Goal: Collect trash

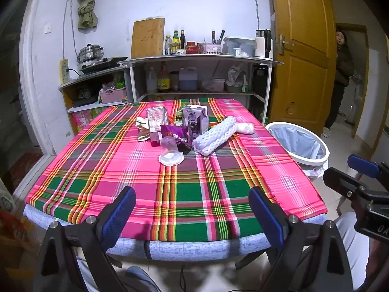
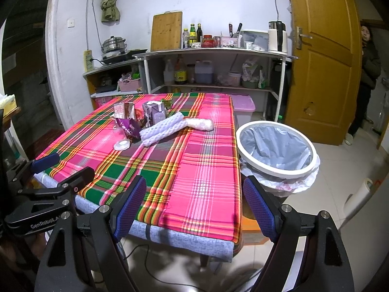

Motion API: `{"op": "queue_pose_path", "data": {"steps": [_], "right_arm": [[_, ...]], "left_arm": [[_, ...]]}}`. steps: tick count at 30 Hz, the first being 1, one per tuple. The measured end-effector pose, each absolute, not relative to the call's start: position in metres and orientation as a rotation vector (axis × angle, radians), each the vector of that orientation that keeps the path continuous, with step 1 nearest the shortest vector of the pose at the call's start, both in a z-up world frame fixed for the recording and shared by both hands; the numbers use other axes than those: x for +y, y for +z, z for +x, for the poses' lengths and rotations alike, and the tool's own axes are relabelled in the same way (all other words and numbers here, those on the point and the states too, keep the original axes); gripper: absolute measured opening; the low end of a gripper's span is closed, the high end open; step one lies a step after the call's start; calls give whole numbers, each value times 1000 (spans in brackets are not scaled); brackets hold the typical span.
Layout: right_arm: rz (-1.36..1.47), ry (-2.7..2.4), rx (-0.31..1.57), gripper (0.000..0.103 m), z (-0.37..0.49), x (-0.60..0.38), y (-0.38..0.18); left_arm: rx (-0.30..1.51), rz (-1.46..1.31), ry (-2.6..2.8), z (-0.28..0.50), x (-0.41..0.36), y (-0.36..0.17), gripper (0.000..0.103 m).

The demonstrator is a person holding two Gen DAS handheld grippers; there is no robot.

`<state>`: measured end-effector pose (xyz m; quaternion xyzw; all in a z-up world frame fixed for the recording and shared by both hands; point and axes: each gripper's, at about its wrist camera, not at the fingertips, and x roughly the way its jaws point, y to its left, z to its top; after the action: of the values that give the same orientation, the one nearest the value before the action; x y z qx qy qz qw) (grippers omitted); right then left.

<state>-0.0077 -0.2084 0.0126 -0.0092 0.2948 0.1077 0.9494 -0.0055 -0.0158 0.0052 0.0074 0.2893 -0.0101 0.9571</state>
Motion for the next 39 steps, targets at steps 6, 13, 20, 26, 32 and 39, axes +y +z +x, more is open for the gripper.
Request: {"op": "queue_pose_path", "data": {"steps": [6,13,20,26,32,39], "right_arm": [[-19,221,598,83,-8,-208,12],[-20,220,598,83,-8,-208,12],[-19,221,598,83,-8,-208,12],[-19,221,597,83,-8,-208,12],[-19,221,597,83,-8,-208,12],[-17,220,600,83,-8,-209,12]], "left_arm": [[585,18,-22,-6,-20,6,95],[584,17,-22,-7,-17,7,95],[584,17,-21,-6,-16,6,95],[584,16,-24,-7,-19,7,95],[586,16,-20,-6,-18,6,95],[594,15,-23,-6,-21,4,95]]}}
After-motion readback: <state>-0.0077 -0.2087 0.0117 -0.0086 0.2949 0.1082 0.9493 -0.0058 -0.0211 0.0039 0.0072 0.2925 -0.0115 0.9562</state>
